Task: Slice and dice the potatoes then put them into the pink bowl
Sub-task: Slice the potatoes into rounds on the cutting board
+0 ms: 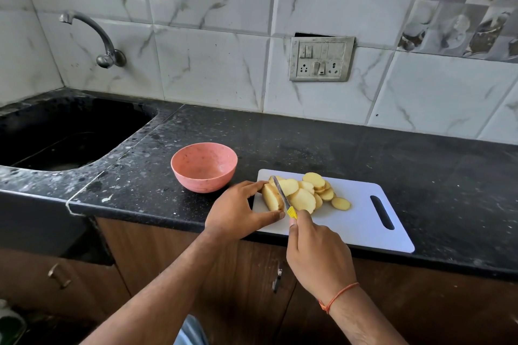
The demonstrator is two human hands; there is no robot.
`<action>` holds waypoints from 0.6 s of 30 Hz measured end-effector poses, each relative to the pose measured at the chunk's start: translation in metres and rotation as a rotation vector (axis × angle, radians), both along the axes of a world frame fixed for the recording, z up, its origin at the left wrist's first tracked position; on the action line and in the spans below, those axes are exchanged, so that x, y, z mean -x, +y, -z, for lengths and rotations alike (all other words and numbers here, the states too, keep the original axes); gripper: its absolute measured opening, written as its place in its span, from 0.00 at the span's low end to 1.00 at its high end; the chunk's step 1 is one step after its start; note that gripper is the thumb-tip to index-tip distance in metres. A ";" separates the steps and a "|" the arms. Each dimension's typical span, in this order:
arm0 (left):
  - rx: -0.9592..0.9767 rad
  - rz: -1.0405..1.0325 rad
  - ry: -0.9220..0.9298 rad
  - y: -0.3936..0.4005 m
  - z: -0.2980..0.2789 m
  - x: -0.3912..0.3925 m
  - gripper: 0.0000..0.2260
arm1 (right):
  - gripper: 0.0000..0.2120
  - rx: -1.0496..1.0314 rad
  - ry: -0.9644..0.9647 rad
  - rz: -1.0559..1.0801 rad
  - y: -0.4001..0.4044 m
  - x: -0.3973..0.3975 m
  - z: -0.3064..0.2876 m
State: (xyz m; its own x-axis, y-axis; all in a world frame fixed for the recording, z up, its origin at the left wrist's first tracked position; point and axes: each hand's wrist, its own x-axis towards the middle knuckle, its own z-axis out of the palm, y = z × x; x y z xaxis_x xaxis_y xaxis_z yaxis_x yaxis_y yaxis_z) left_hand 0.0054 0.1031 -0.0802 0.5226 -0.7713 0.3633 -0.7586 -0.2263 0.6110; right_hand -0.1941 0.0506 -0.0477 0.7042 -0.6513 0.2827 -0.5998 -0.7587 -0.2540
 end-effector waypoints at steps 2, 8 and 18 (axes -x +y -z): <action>-0.004 -0.006 -0.008 0.000 0.000 0.000 0.38 | 0.16 -0.006 0.007 -0.004 0.001 0.000 -0.001; 0.005 -0.007 -0.027 -0.001 0.002 -0.001 0.38 | 0.15 -0.005 0.029 -0.004 0.003 -0.001 -0.002; -0.001 -0.002 -0.026 -0.001 0.001 -0.002 0.40 | 0.15 -0.010 0.086 -0.037 0.003 -0.003 -0.003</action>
